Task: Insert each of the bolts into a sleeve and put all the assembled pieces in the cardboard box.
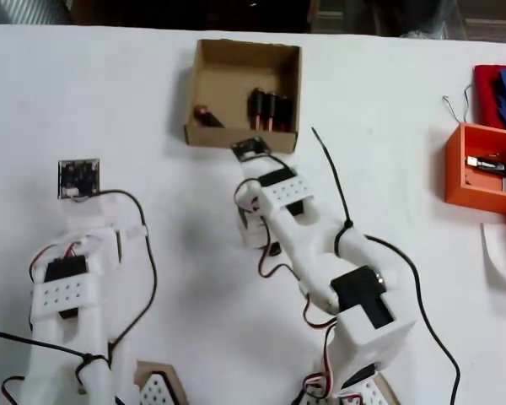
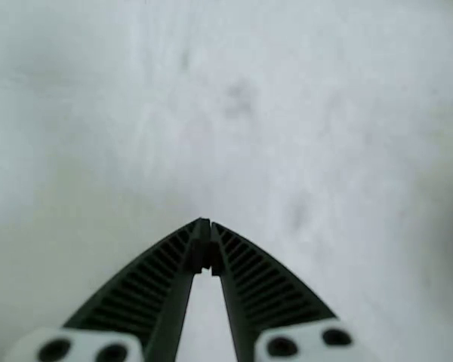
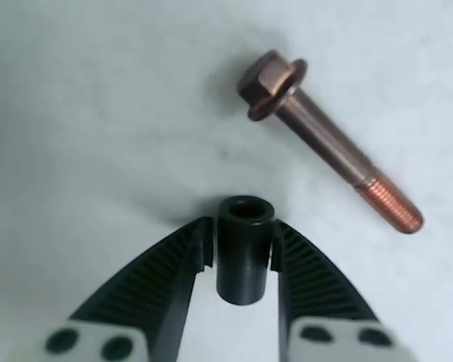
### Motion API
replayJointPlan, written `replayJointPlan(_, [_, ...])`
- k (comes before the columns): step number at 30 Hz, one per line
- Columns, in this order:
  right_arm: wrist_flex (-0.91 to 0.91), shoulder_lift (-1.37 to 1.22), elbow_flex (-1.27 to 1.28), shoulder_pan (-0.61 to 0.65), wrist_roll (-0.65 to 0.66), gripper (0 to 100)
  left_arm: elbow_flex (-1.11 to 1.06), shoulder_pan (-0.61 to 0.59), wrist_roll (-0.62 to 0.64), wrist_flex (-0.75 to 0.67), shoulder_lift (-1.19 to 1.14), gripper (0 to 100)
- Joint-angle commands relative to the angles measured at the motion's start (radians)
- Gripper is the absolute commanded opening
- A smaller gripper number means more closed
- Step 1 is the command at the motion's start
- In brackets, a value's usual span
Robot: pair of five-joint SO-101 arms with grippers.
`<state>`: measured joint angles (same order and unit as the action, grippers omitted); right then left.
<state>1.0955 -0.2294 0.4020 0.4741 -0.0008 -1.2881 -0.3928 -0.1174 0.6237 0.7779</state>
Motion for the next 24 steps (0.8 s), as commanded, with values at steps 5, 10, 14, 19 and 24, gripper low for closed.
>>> replayJointPlan(5, [0.004, -0.004, -0.008, -0.021, 0.006, 2.5, 0.005, -0.005, -0.005, -0.014, 0.006, 3])
replayJointPlan(10, [0.008, 0.171, -0.005, -0.031, 0.006, 2.3, 0.004, -0.005, -0.005, -0.014, 0.006, 3])
replayJointPlan(14, [0.045, 0.455, 0.0, -0.096, 0.023, 2.3, 0.008, -0.005, -0.003, -0.006, 0.006, 3])
replayJointPlan(19, [0.119, 0.782, 0.0, -0.246, 0.11, 2.3, 0.124, 0.026, -0.015, 0.103, -0.002, 4])
replayJointPlan(24, [0.156, 0.963, 0.0, -0.406, 0.11, 2.3, 0.323, 0.244, -0.104, 0.249, -0.011, 10])
